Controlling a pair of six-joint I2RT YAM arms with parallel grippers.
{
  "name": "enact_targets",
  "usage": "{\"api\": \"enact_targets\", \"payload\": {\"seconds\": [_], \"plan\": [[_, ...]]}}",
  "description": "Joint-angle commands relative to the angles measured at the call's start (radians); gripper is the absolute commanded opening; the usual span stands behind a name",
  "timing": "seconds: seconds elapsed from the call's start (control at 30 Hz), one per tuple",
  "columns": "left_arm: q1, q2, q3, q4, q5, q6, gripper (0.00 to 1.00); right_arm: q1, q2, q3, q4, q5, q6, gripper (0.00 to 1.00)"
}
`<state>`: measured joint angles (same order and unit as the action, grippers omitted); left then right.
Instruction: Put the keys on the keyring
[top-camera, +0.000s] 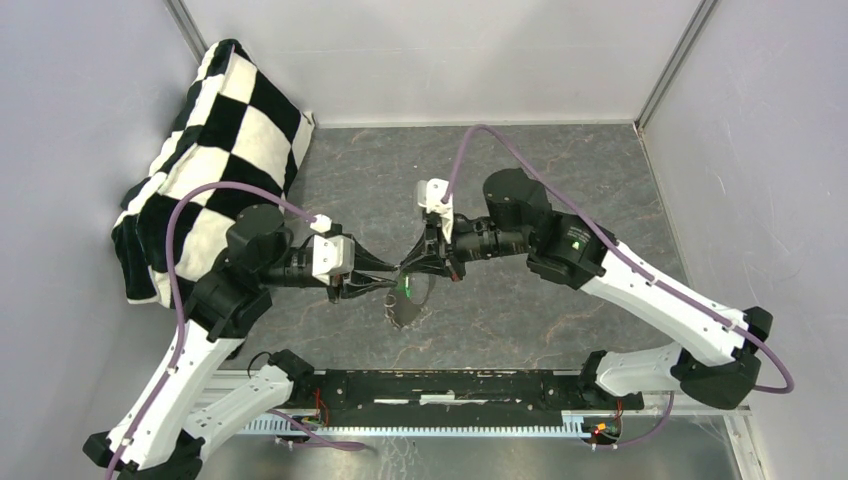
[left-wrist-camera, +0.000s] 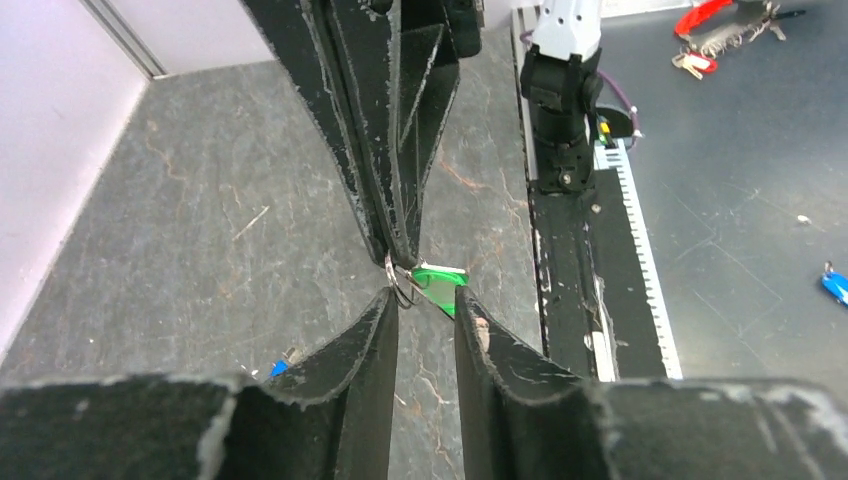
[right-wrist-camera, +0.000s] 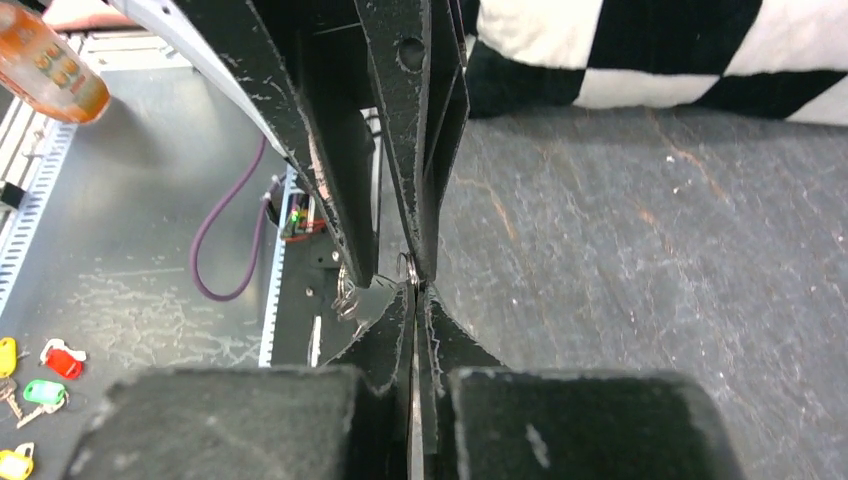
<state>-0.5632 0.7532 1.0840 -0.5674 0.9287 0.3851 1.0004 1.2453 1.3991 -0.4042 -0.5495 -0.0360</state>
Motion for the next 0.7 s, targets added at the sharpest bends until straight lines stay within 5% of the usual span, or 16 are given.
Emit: {"api": "enact_targets", "payload": {"seconds": [0.0, 0.23, 0.67], "plan": [[-0.003, 0.045, 0.073, -0.195, 0.053, 0.165, 0.34, 0.028, 0.069, 0.163, -0.243, 0.096, -0.104, 0.00], [-0.004, 0.111, 0.137, -0.341, 0.059, 0.307, 0.24, 0.101, 0.165, 0.295, -0.430, 0.206, -0.176, 0.00], [-0.005, 0.137, 0.122, -0.357, 0.114, 0.290, 0.19, 0.155, 0.250, 0.415, -0.475, 0.237, -0.186, 0.00]]}}
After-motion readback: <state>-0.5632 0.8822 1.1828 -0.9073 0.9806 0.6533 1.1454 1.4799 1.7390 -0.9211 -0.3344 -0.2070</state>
